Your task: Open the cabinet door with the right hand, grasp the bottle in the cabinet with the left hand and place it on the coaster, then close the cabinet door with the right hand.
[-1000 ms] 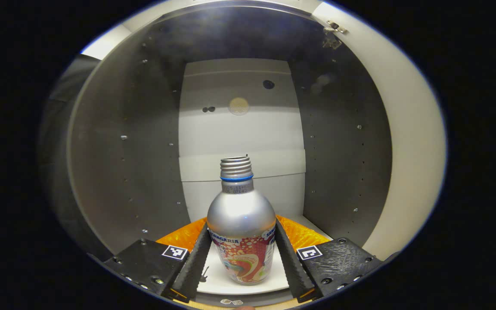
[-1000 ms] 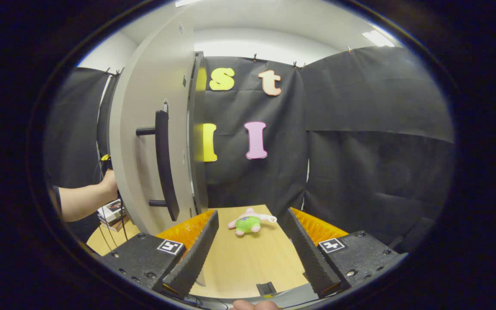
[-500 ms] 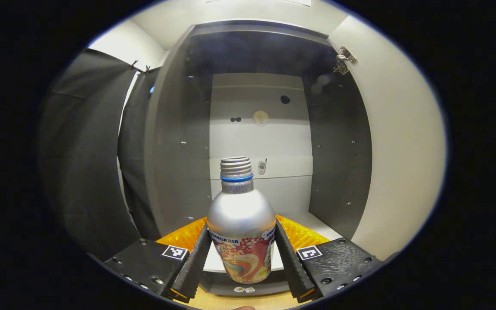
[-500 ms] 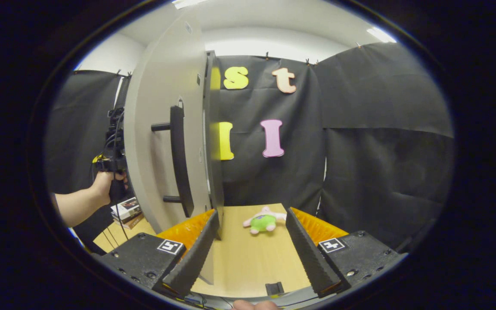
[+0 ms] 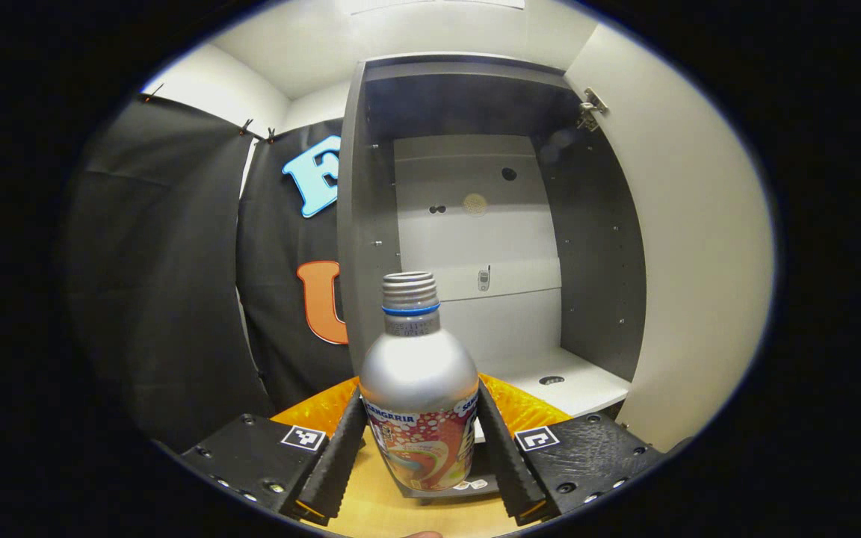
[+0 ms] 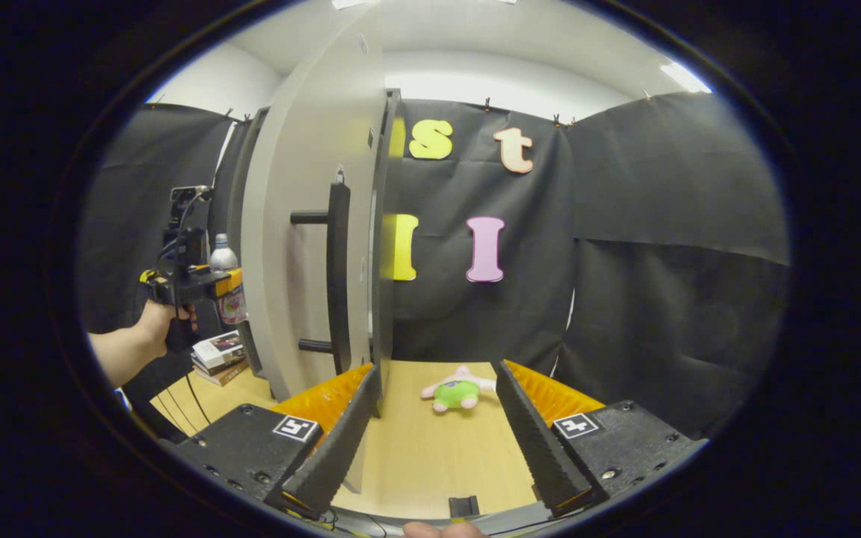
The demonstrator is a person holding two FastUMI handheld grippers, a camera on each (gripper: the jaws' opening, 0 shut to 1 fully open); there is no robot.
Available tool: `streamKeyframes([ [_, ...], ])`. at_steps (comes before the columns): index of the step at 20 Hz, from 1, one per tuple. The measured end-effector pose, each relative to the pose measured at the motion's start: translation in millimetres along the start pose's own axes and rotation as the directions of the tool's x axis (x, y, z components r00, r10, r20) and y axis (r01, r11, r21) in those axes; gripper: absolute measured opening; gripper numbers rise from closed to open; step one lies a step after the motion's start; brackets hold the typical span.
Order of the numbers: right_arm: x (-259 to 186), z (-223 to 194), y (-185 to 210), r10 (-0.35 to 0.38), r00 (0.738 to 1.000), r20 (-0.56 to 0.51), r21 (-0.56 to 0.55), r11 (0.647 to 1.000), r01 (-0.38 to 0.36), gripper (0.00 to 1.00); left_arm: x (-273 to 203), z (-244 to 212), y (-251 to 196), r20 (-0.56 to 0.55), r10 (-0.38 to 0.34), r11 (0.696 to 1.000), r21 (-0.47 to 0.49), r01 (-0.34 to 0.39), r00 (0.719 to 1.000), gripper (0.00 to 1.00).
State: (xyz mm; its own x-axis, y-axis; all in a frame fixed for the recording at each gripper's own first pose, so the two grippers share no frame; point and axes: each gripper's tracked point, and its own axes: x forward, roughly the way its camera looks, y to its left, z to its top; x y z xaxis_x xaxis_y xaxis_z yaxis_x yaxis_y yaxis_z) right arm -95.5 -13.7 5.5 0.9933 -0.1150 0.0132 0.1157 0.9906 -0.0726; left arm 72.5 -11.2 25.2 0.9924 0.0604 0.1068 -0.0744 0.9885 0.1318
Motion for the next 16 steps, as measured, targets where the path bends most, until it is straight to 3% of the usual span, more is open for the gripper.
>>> streamKeyframes([
  [3, -1.9, -9.0, 0.7, 0.008, 1.000, -0.026, -0.046, 0.999, -0.009, 1.00, -13.4, -12.4, -1.6, 0.017, -0.022, 1.000, -0.014, 0.023, 1.000, 0.77],
  [5, -1.5, -8.1, 5.1, 0.009, 1.000, -0.030, -0.059, 0.998, -0.011, 0.96, -24.9, -23.3, 4.8, 0.023, -0.003, 1.000, -0.007, 0.003, 1.000, 0.77],
  [7, -7.4, -6.3, 3.8, 0.005, 1.000, -0.026, -0.071, 0.997, -0.007, 0.99, -38.1, -31.3, 15.3, 0.050, 0.034, 0.999, 0.014, -0.035, 0.998, 0.77],
  [9, -7.2, -2.2, 8.1, 0.012, 1.000, -0.021, -0.087, 0.996, -0.014, 1.00, -49.1, -44.4, 12.5, 0.074, 0.028, 1.000, 0.008, -0.029, 0.997, 0.77],
  [10, -8.7, -5.0, 8.0, 0.009, 1.000, -0.028, -0.105, 0.994, -0.012, 0.96, -57.3, -54.9, 13.3, 0.073, 0.026, 1.000, 0.003, -0.026, 0.997, 0.77],
  [14, -11.6, -6.6, 10.1, -0.001, 0.999, -0.039, -0.128, 0.992, -0.004, 1.00, -79.2, -99.7, 15.7, 0.043, 0.030, 1.000, -0.007, -0.030, 0.999, 0.77],
  [15, -14.7, -2.4, 9.9, -0.013, 1.000, -0.021, -0.119, 0.993, 0.010, 0.96, -83.1, -110.1, 15.7, 0.043, 0.027, 0.999, -0.018, -0.027, 0.999, 0.77],
  [16, -16.6, 3.4, 7.9, -0.033, 0.999, 0.008, -0.110, 0.993, 0.034, 0.99, -86.9, -121.6, 17.6, 0.043, 0.027, 0.999, -0.024, -0.026, 0.999, 0.77],
])
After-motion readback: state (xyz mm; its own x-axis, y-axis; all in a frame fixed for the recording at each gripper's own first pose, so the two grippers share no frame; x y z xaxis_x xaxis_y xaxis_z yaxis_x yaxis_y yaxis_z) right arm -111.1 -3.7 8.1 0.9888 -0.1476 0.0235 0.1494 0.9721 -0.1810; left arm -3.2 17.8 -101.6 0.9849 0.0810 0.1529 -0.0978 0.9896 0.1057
